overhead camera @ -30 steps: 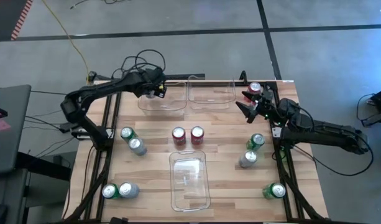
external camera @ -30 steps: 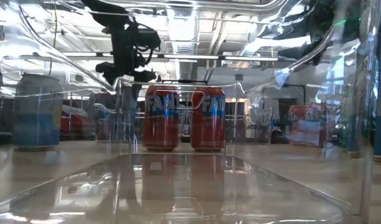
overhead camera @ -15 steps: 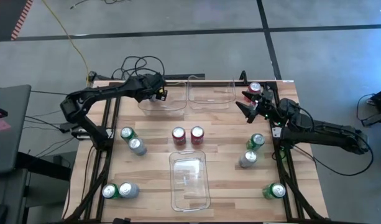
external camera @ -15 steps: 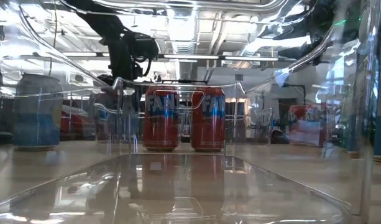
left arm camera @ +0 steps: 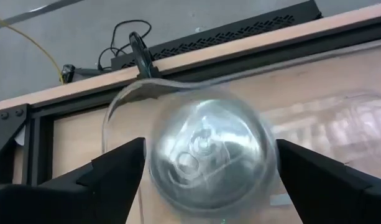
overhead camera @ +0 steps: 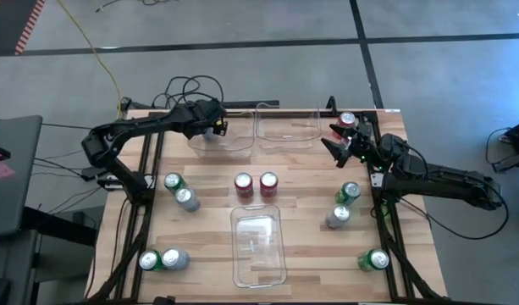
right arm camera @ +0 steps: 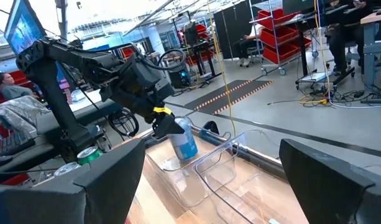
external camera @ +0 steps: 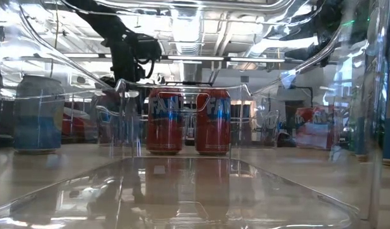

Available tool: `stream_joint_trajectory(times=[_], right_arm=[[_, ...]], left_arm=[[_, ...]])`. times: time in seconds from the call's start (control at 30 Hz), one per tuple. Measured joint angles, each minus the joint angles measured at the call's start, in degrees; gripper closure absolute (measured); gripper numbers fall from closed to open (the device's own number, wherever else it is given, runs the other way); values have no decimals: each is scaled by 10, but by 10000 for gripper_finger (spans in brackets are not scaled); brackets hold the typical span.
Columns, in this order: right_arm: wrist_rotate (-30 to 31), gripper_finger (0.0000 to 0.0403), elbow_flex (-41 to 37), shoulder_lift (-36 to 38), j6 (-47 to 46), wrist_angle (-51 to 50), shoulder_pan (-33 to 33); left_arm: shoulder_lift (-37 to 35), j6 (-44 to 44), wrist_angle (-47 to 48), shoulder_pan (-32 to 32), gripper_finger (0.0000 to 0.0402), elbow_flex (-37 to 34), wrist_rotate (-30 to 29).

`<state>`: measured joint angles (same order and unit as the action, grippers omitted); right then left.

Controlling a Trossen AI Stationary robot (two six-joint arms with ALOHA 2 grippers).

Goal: Sort soda cans
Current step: Put the top left white and blue soda can into the top left transparent bin

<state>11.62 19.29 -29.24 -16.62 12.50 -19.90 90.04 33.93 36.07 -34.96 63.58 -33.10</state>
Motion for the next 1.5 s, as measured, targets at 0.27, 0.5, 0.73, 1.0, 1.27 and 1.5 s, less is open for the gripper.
stream_joint_trajectory(times=[0.27, 0.5, 0.73, 1.0, 1.27, 1.5], right_arm=[[0, 14, 0, 0, 0, 0, 0], [0, 14, 0, 0, 0, 0, 0], [0, 14, 0, 0, 0, 0, 0], [0, 14, 0, 0, 1, -1, 0], [0, 14, 0, 0, -4, -1, 0], [0, 14, 0, 0, -9, -1, 0]], left_arm=[[-1, -19, -5, 0, 43, 3, -15], [-52, -87, 11, 5, 42, 40, -21], [-149, -183, 102, 37, 42, 83, 38], [-261, -171, 268, 180, 46, 84, 112], [-298, -51, 306, 367, 55, 84, 90], [-263, -11, 306, 457, 56, 84, 80]])
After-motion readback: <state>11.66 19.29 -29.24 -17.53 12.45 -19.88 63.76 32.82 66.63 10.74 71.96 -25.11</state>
